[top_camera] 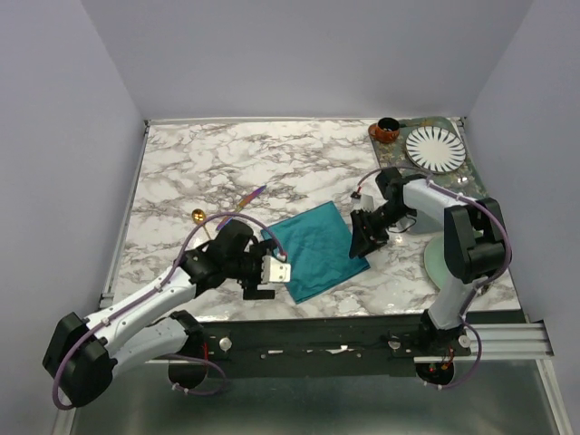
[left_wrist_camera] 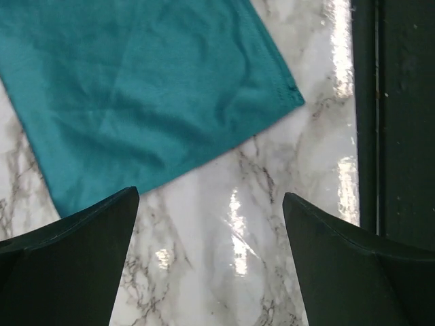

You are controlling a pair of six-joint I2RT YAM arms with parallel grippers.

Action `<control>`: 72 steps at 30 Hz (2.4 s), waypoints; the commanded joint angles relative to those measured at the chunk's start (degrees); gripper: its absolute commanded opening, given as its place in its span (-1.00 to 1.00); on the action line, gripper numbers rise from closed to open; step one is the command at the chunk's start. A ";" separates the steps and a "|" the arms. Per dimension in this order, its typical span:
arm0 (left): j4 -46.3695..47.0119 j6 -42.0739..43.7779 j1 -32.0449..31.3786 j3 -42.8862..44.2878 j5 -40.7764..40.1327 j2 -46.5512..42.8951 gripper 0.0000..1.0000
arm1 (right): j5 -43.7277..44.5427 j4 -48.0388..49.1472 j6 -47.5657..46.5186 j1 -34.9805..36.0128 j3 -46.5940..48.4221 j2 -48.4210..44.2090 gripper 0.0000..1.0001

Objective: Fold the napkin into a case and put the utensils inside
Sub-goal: Pick up the top corner of the square folded napkin from the center of the board, then fold the top corner of the square-folded napkin at the center of the board.

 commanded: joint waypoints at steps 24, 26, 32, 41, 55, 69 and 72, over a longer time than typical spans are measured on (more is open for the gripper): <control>21.98 13.06 -22.49 -9.43 -8.89 11.75 -0.16 | 3.30 4.23 2.04 0.04 -4.83 2.90 0.01; 22.24 13.33 -22.93 -9.08 -8.98 12.54 -0.20 | 3.48 4.23 2.04 0.04 -5.00 2.81 0.01; 21.98 13.68 -23.72 -7.85 -9.24 15.09 -0.31 | 3.39 4.49 2.04 -0.04 -5.53 2.90 0.01; 20.14 12.19 -23.72 -5.83 -8.19 15.63 -0.55 | 3.48 4.58 2.04 0.04 -5.36 2.81 0.02; 17.67 11.31 -21.88 -3.19 -6.61 14.74 -1.00 | 2.95 4.15 1.95 0.04 -4.48 2.90 0.04; 11.53 2.70 -8.09 17.81 3.14 28.79 -1.00 | 1.19 2.30 1.69 -0.22 1.05 -2.81 0.66; 10.64 0.86 -5.54 23.08 3.32 33.72 -1.00 | 2.69 2.30 1.51 -0.57 1.59 -3.51 0.77</control>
